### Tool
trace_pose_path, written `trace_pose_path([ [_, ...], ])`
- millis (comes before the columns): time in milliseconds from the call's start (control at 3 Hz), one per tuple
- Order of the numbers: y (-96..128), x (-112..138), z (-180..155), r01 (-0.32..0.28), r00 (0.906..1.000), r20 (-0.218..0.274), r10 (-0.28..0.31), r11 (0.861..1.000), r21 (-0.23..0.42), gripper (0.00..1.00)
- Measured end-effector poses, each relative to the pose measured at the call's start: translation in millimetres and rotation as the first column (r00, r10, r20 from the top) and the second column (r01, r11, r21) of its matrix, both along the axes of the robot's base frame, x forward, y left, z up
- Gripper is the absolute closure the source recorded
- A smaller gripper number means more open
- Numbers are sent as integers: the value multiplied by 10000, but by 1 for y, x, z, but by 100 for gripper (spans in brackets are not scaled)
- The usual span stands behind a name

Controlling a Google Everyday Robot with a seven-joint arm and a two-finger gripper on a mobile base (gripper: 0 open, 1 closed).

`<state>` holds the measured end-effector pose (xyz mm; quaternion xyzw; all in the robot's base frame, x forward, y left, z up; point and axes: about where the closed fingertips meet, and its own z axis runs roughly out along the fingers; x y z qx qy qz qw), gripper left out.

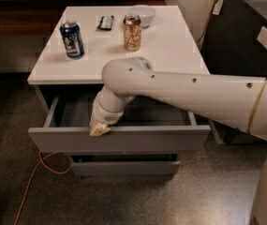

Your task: Open top drawer

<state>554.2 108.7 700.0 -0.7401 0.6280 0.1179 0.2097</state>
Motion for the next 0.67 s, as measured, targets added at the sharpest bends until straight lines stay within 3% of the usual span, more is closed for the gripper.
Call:
trace_pose_path([
  [333,-1,-4,29,-181,9997,-171,193,9976,670,10],
  [667,-3,1,50,-260,9994,-195,283,9934,1115,0],
])
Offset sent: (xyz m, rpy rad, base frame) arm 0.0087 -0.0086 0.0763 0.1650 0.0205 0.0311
